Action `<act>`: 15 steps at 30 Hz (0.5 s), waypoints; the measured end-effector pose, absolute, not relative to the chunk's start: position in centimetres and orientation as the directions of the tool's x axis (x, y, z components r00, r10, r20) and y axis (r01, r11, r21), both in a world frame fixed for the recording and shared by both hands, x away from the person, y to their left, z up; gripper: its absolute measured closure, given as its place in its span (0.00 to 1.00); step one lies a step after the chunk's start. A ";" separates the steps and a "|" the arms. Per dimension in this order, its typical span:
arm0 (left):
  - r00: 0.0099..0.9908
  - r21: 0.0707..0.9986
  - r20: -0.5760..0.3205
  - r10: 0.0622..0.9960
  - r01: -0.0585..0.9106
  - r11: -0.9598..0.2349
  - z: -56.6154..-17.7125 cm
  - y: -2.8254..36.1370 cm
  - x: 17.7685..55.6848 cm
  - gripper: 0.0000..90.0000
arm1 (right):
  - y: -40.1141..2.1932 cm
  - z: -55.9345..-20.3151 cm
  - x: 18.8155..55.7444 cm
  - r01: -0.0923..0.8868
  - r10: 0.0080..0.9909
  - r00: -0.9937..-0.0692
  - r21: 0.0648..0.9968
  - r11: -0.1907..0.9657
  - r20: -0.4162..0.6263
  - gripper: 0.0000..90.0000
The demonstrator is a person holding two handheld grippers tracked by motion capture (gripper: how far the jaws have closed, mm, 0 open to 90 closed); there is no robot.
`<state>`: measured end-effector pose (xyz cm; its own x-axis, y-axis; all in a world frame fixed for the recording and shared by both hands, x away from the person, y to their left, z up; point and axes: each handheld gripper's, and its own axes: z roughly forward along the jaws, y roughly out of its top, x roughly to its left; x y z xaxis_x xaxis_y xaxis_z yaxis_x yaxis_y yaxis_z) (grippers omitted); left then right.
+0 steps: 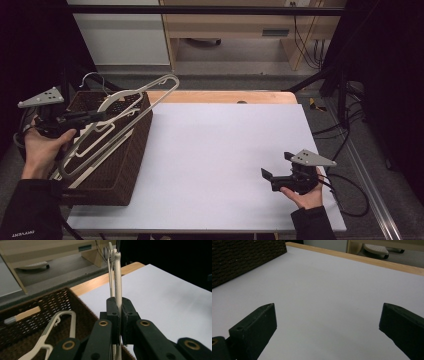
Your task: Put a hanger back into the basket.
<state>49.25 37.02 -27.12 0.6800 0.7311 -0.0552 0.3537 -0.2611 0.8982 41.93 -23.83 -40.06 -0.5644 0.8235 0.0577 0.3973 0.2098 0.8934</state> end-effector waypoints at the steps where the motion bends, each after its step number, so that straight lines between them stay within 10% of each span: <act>1: 0.673 0.896 -0.062 0.737 0.362 -0.256 -27.3 37.4 49.3 0.96 | -23.8 -40.1 41.9 0.398 0.826 -0.561 0.894 0.206 0.060 0.02; 15: 0.617 0.880 -0.061 0.785 0.404 -0.249 -29.4 42.7 49.1 0.97 | -23.7 -40.1 42.0 0.404 0.822 -0.565 0.891 0.207 0.066 0.02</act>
<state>49.13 42.70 -29.38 0.6168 0.7848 -0.0612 0.4039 -0.2488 0.8803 42.00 -23.67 -40.14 -0.5653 0.8223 0.0657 0.4041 0.2066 0.8911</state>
